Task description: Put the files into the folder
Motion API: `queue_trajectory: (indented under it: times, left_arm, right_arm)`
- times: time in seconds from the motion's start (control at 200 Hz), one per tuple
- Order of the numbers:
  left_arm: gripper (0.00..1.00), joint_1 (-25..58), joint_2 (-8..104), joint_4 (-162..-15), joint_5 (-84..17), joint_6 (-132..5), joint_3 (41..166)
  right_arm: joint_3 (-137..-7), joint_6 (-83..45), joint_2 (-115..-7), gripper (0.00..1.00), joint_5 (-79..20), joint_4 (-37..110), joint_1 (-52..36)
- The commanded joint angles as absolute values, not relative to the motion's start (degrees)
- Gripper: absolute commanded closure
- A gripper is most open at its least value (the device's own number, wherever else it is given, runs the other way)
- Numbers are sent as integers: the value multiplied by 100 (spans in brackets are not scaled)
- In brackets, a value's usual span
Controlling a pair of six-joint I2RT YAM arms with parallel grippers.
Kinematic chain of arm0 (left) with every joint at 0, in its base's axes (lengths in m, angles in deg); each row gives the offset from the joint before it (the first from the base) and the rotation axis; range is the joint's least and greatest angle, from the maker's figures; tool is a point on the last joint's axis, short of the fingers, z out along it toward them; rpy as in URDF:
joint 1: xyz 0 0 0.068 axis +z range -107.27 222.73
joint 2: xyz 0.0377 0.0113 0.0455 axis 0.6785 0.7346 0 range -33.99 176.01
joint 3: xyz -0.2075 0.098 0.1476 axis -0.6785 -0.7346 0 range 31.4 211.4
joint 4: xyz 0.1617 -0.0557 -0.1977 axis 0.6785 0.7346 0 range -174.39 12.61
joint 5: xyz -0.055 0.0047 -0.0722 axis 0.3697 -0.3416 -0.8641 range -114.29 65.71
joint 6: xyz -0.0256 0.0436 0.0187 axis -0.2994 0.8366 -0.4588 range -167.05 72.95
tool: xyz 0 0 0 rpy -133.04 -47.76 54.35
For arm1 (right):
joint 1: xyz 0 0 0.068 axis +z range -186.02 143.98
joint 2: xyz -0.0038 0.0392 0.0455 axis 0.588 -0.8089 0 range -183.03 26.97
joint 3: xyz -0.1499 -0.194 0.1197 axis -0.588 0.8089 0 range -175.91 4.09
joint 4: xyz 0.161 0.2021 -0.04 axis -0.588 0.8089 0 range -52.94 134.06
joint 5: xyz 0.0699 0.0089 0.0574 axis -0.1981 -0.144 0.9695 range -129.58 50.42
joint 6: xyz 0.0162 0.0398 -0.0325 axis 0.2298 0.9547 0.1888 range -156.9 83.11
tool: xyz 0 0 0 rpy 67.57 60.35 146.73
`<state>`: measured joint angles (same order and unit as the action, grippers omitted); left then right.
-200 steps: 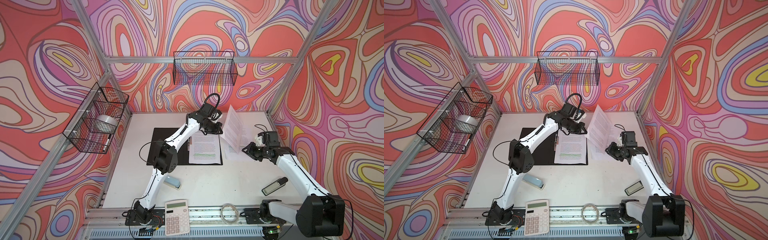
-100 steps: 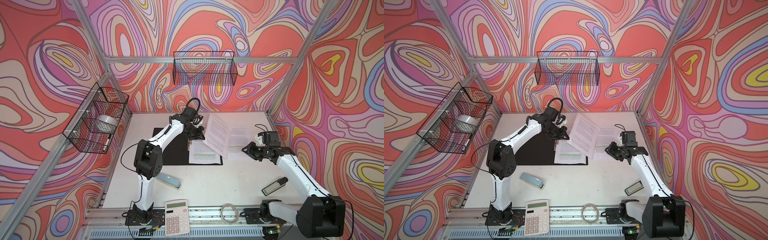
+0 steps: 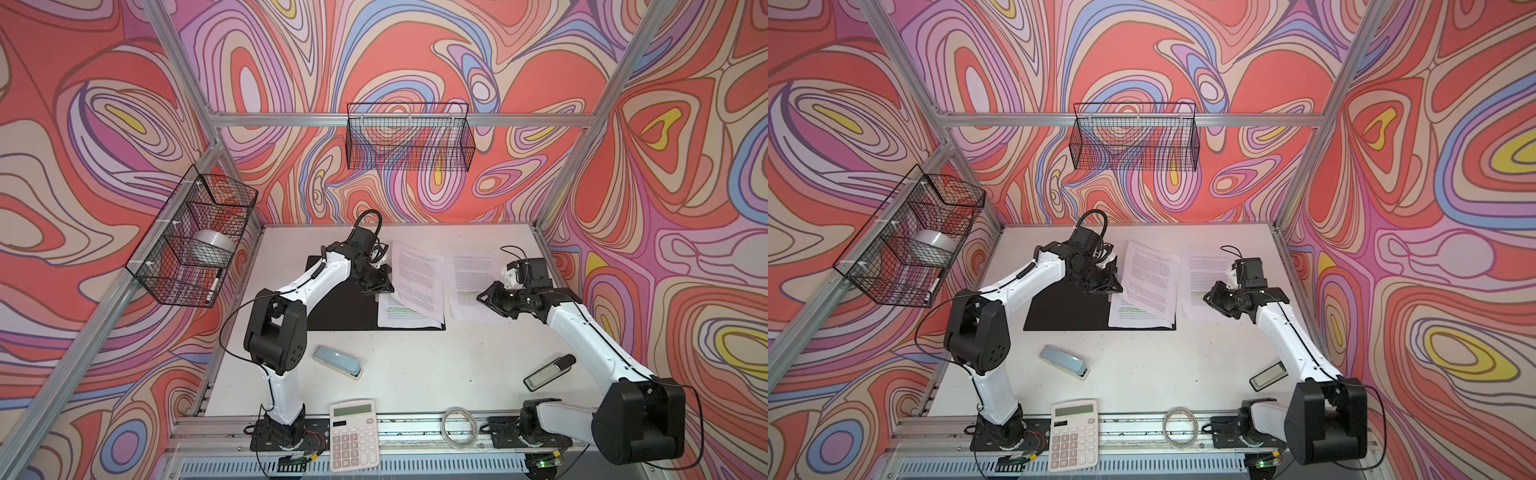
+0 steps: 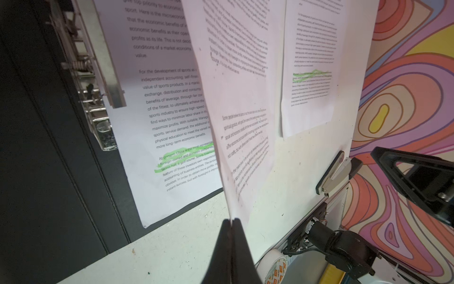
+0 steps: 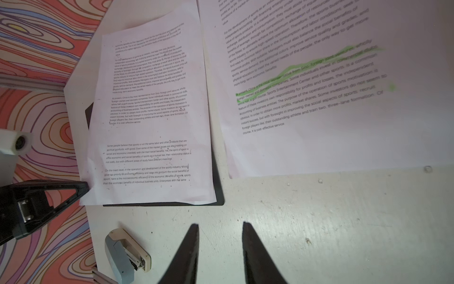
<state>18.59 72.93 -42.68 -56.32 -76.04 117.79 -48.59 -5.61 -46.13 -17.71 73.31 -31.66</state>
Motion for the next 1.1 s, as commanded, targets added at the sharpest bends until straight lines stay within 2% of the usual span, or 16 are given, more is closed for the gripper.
queue_trajectory:
  times: [0.0,0.32,0.416,0.491,0.611,0.686,1.092]
  left_arm:
    - [100,1905,7164,-4517,-5407,-7858,11577]
    - [100,1910,7170,-4678,-5159,-7985,11109]
    - [88,1917,7166,-4686,-5108,-7981,11035]
    - [73,1910,7123,-4773,-5142,-8019,10918]
    - [59,1916,7071,-4846,-5067,-8028,10763]
    - [54,1911,7018,-4853,-5001,-8011,10704]
    - [53,2125,6526,-4467,-4602,-7111,11658]
  right_arm:
    - [-5019,-492,-4875,68,-1869,7188,-2910]
    - [-5249,-330,-5535,68,-1903,6870,-2506]
    - [-5349,-323,-5701,68,-1893,6835,-2438]
    - [-5411,-323,-5837,68,-1892,6799,-2399]
    - [-5507,-294,-6021,68,-1870,6695,-2329]
    - [-5579,-275,-6154,68,-1854,6642,-2263]
    - [-6866,-663,-7617,66,-2249,7284,-2160]
